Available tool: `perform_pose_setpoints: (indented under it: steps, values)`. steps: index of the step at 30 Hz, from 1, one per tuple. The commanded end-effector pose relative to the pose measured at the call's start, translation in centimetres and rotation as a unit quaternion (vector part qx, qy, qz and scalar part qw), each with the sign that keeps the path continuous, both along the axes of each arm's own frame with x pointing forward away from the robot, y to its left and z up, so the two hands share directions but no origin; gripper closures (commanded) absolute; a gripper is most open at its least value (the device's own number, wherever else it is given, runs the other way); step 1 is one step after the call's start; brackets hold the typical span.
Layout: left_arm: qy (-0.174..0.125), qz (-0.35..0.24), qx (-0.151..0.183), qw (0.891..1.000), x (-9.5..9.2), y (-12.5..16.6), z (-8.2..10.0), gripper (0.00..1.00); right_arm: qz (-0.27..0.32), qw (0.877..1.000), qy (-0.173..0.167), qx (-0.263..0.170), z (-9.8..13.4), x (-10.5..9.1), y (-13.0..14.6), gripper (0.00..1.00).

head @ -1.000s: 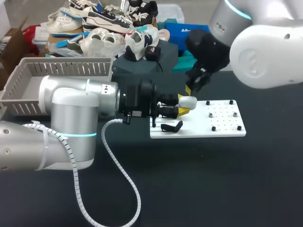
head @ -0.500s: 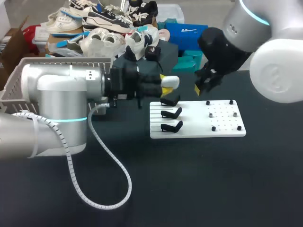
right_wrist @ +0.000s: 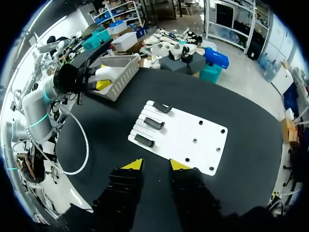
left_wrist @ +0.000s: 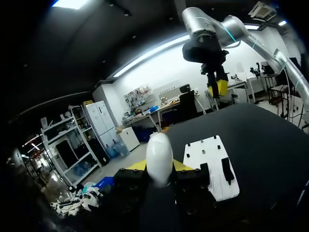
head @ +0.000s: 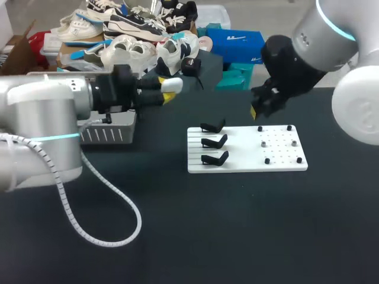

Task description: Pick up each earbud case from the left stands, insert the matching earbuds, close the lid, and place the case in the box.

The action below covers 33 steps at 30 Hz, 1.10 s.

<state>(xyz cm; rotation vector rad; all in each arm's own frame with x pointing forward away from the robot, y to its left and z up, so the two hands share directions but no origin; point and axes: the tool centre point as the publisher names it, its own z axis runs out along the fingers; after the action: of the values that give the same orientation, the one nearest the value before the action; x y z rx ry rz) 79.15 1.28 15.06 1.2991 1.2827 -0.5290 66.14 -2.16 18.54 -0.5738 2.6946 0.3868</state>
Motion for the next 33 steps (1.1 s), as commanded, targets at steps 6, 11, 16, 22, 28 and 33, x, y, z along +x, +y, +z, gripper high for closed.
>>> perform_pose_setpoints:
  steps: [6,11,16,22,28,33]
  values:
    - [-0.027,0.093,-0.024,0.995,1.6,7.1,-0.8,1.0,-0.012,0.996,-0.063,0.056,0.3,-1.2,0.0,0.68]
    - [-0.023,0.126,-0.015,0.992,3.9,10.2,-2.2,1.0,-0.013,0.997,-0.054,0.053,0.3,-0.8,0.5,0.7]
    - [-0.009,0.156,-0.014,0.988,5.4,12.5,-3.9,1.0,-0.016,0.998,-0.045,0.049,0.2,-0.6,0.9,0.71]
    - [0.01,0.181,-0.001,0.983,6.8,14.3,-5.7,1.0,-0.02,0.998,-0.034,0.047,-0.2,-0.6,1.2,0.71]
    - [0.031,0.201,0.023,0.979,7.4,15.2,-6.7,1.0,-0.022,0.998,-0.031,0.048,-0.5,-0.4,1.1,0.71]
    - [0.049,0.215,0.03,0.975,7.5,15.8,-7.4,1.0,-0.022,0.998,-0.029,0.051,-0.7,-0.4,1.1,0.72]
